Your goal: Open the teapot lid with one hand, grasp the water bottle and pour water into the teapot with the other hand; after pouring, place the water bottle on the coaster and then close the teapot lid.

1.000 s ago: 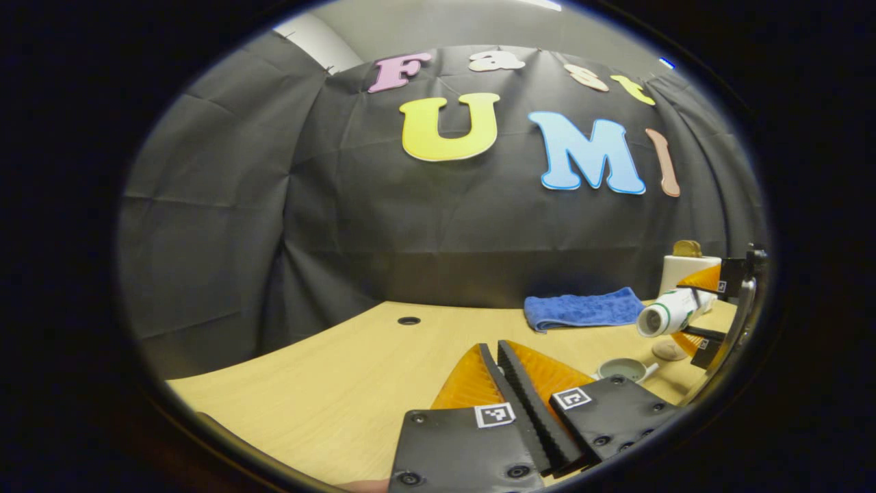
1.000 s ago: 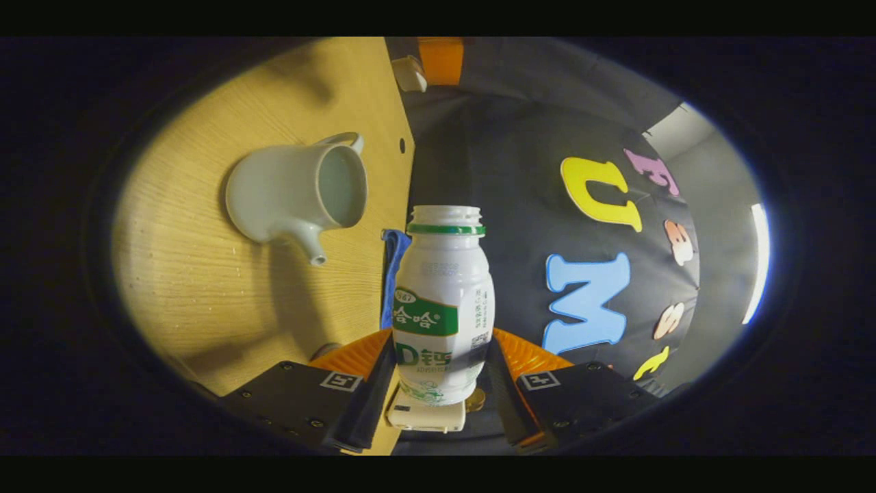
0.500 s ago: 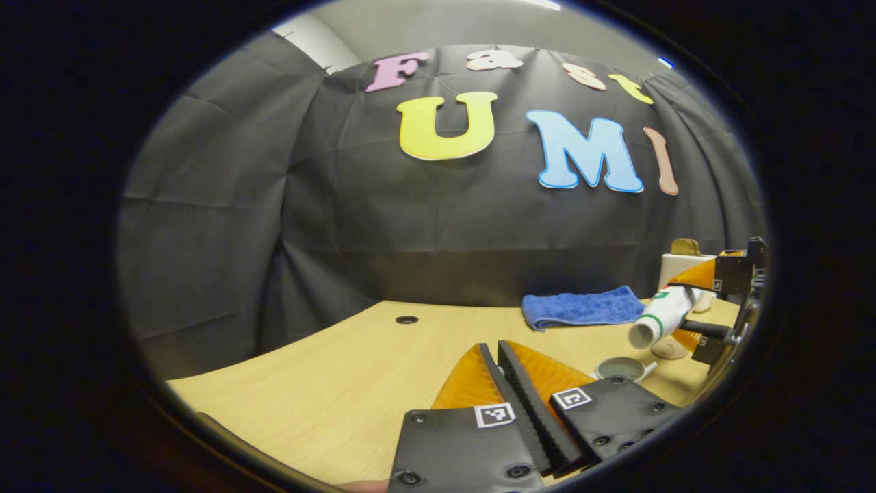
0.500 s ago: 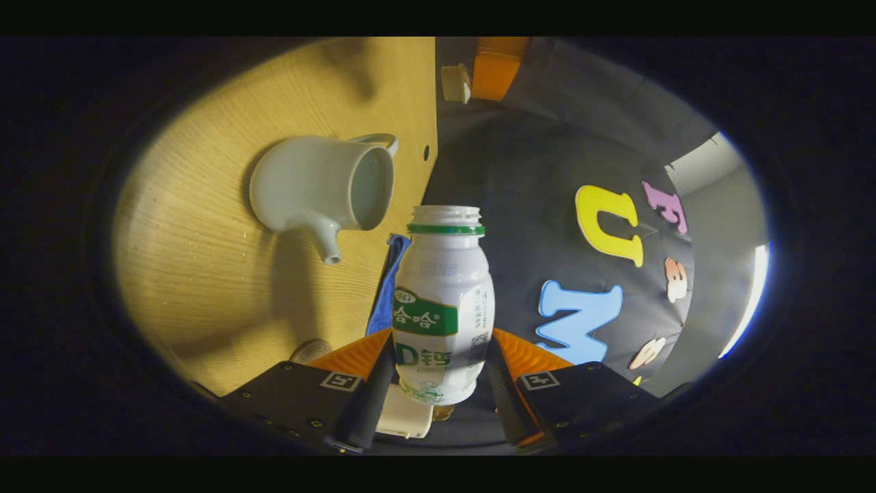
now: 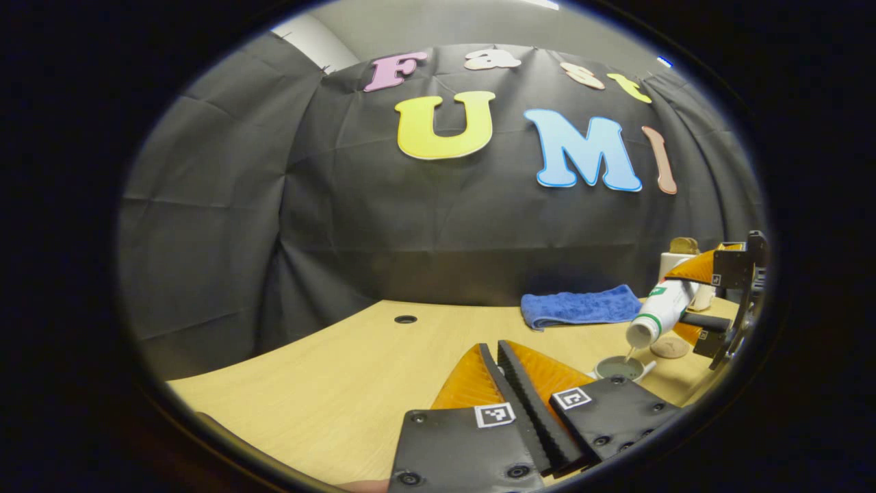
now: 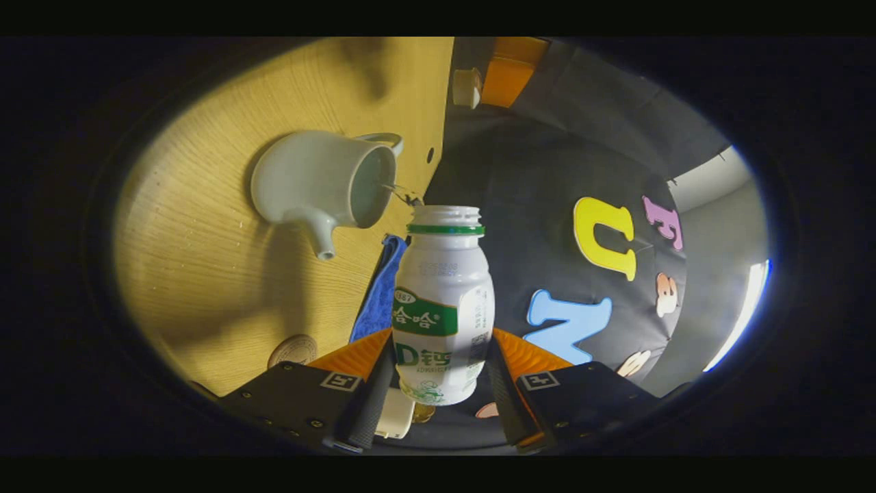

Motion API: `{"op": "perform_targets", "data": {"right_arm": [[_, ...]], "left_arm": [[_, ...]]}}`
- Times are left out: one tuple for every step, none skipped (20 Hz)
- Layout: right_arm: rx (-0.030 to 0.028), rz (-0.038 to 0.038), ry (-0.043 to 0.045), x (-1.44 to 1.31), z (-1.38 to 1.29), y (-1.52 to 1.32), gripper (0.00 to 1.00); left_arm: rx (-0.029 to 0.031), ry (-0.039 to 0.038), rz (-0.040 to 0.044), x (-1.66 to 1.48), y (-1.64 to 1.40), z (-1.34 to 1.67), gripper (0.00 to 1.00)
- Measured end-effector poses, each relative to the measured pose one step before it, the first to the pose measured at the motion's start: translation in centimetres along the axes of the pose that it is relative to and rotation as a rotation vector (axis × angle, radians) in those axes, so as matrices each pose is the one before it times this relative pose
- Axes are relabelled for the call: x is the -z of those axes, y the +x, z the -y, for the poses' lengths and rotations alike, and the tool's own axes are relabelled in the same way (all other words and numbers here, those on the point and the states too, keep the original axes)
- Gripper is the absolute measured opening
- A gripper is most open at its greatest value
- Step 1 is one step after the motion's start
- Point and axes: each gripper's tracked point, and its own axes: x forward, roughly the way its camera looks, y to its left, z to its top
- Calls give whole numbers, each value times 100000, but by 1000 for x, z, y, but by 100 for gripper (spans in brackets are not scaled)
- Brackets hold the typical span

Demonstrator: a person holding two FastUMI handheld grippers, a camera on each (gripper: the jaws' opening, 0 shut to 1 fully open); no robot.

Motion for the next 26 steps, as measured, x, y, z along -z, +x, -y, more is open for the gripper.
{"op": "perform_targets", "data": {"right_arm": [[292, 54, -289, 1, 30, -32, 69], [367, -29, -368, -37, 33, 57, 69], [403, -90, -464, 60, 32, 32, 69], [352, 88, -491, -76, 37, 83, 69], [153, 132, -486, 1, 19, -15, 69], [137, 176, -449, 12, 10, 17, 69], [109, 198, -448, 30, 9, 28, 69], [114, 213, -492, 12, 38, 59, 69], [188, 160, -559, -9, 6, -26, 69], [85, 234, -607, 15, 21, 72, 69], [162, 112, -482, 54, 35, 47, 69], [-40, 81, -509, 52, 47, 75, 69], [-102, 188, -393, 11, -10, 1, 69], [-59, 96, -367, -45, 23, -2, 69], [-98, 104, -184, 28, -27, 3, 69], [-34, 101, -157, 14, 38, 46, 69], [68, 21, -198, 87, 22, 33, 69], [195, -78, -351, 4, 41, 60, 69], [112, -106, -409, 72, 19, -16, 69], [146, 47, -493, -35, -20, 46, 69], [53, 16, -480, 76, 2, 8, 69], [237, 34, -562, -9, 68, 48, 69], [200, 12, -527, 130, 37, 37, 69], [229, 106, -449, -135, 53, -29, 69], [309, 13, -393, 5, 87, 28, 69], [197, 84, -391, -40, 44, 46, 69]], "left_arm": [[143, 8, -98, 59, -58, 42, 8], [199, -24, -32, 23, -54, 45, 8], [48, 103, 112, -21, 11, 53, 8], [35, 100, -28, -17, 68, -57, 8], [68, 28, -85, 26, -13, 45, 8], [95, 18, -51, -30, -33, 51, 8], [13, 63, -6, 54, 35, -19, 8], [-47, 55, 66, 25, -34, -25, 8], [44, -22, 43, -43, -27, 35, 8], [-36, 38, -3, -121, 54, 29, 8], [43, -4, -17, 130, 41, -35, 8], [68, 10, -18, -32, -46, 64, 8], [72, 4, -22, 58, 9, -14, 8], [23, 50, -9, -80, -2, -16, 8], [41, 6, -41, 41, -36, 13, 8], [107, 5, 59, -60, -11, 29, 8], [98, 13, 8, 70, -9, -16, 8], [157, 32, -21, 22, -57, 63, 8], [174, 4, -16, -49, -20, 1, 8], [179, 4, -85, -76, 16, 119, 8], [56, 59, 43, 72, 21, -43, 8], [37, 27, 53, -73, 65, -39, 8], [43, -46, -7, 53, -34, -12, 8], [-9, -3, -24, 4, -32, 28, 8], [3, 17, -27, 26, -25, 89, 8], [63, -5, -26, -41, 12, 6, 8]]}}
